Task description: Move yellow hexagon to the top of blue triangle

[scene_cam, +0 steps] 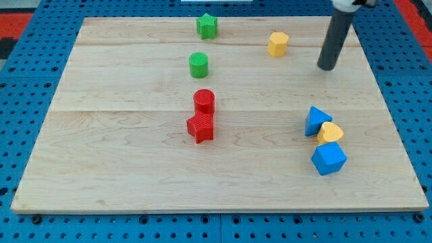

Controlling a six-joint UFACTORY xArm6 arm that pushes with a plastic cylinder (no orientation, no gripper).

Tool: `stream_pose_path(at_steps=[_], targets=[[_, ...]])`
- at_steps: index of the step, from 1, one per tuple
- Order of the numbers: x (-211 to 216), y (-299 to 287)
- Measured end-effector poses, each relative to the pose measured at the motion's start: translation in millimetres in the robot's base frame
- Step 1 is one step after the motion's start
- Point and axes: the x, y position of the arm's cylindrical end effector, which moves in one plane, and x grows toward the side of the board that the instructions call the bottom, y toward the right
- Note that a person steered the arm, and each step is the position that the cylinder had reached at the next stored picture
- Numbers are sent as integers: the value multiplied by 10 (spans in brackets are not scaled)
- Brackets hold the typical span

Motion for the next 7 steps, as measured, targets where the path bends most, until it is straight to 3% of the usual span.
stream_pose_path(at_steps=[1, 2, 3, 5, 6, 7], targets=[[-705, -336], [-848, -1132], [-435, -1298], [-945, -1063], [-396, -781], [90, -918]])
